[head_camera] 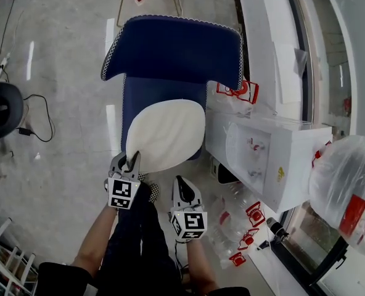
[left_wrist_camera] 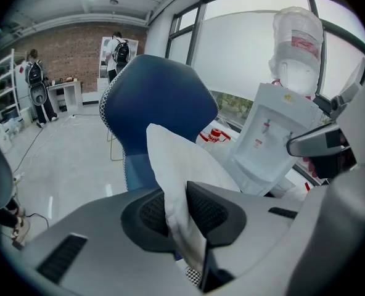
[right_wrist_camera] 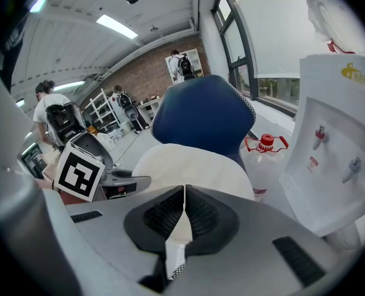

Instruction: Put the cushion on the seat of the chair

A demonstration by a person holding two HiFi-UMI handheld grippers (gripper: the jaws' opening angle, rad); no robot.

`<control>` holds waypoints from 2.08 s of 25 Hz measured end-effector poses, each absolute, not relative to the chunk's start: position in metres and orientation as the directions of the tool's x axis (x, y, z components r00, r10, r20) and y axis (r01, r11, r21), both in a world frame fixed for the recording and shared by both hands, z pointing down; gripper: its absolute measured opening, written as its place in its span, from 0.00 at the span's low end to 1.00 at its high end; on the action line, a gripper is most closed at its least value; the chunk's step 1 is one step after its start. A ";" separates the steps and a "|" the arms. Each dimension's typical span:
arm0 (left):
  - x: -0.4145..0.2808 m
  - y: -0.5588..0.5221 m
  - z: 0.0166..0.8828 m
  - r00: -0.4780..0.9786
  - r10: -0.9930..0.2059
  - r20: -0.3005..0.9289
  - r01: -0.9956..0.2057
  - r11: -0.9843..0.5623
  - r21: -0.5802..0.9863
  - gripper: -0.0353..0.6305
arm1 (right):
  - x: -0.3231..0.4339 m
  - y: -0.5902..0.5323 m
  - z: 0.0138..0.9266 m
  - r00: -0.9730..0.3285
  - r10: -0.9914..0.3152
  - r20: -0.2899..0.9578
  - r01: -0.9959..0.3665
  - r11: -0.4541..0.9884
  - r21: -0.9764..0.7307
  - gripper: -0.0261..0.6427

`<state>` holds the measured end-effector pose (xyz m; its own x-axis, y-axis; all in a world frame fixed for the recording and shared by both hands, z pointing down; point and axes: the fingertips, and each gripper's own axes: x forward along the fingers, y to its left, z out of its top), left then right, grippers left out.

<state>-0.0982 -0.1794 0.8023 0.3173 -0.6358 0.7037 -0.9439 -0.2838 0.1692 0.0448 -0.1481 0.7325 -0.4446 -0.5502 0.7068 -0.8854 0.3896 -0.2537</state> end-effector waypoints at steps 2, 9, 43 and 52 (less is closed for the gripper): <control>-0.102 -0.181 0.808 0.315 -0.633 0.708 -0.944 -0.283 0.167 0.13 | 0.040 -0.151 0.736 -0.445 -0.549 0.708 -0.885 0.390 -0.254 0.08; -0.117 -0.187 0.835 0.280 -0.630 0.724 -0.953 -0.274 0.130 0.14 | 0.028 -0.156 0.751 -0.455 -0.532 0.714 -0.879 0.397 -0.264 0.08; -0.160 -0.191 0.950 0.270 -0.570 0.776 -0.962 -0.197 0.189 0.20 | 0.011 -0.143 0.808 -0.442 -0.468 0.765 -0.880 0.393 -0.268 0.08; -0.170 -0.188 0.960 0.266 -0.544 0.796 -0.964 -0.137 0.228 0.28 | 0.014 -0.145 0.799 -0.440 -0.472 0.764 -0.880 0.396 -0.262 0.08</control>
<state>-0.1698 -0.1880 0.9598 0.2657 -0.5436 0.7962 -0.9639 -0.1370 0.2281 0.0136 -0.1448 0.7992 -0.4397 -0.4718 0.7643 -0.8801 0.3960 -0.2619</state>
